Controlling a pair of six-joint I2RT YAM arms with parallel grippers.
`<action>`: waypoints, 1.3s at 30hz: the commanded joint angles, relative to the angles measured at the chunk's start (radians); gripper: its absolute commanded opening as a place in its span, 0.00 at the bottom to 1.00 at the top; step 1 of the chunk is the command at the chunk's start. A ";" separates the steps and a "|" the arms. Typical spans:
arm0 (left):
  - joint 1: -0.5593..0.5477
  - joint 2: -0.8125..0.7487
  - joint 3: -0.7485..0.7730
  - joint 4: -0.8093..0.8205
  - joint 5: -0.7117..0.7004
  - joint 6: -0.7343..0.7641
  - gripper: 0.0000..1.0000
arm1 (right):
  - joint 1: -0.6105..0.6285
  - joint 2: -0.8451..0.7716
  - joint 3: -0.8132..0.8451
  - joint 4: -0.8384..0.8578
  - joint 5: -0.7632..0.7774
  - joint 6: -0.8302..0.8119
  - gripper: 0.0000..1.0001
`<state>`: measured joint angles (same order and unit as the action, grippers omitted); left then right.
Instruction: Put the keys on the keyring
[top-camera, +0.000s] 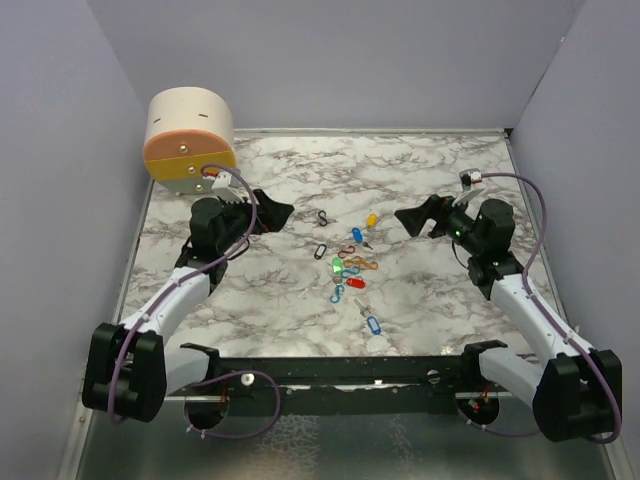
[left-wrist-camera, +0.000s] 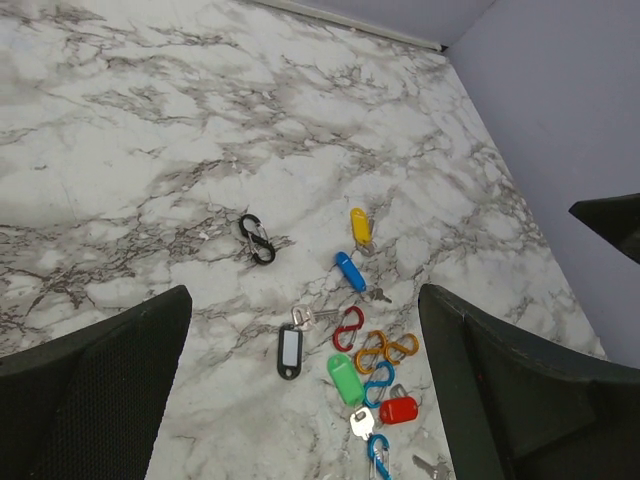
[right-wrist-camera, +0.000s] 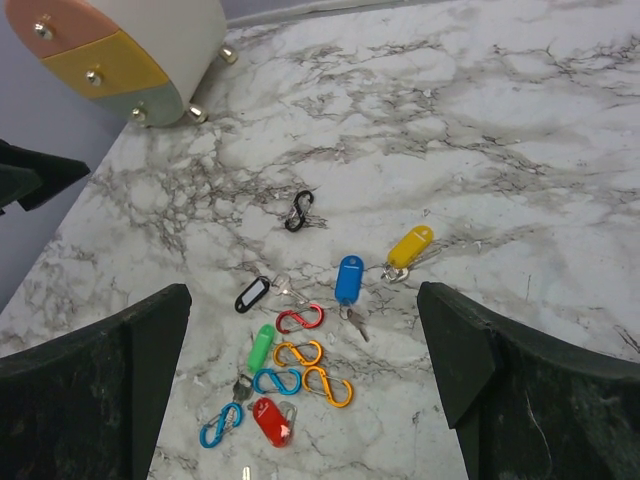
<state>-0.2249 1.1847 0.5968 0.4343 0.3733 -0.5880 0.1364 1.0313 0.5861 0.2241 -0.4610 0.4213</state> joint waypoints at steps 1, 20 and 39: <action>-0.002 -0.083 -0.022 0.006 -0.069 -0.019 0.99 | 0.003 -0.023 -0.004 -0.014 0.031 -0.014 1.00; 0.000 -0.053 -0.013 0.040 0.015 -0.123 0.99 | 0.003 -0.037 -0.040 0.099 -0.170 0.088 1.00; 0.002 -0.134 -0.038 0.049 -0.005 -0.104 0.99 | 0.003 0.080 -0.023 0.198 -0.293 0.306 1.00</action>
<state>-0.2245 1.0702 0.5663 0.4629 0.3752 -0.7040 0.1368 1.1145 0.5560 0.3687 -0.7174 0.7021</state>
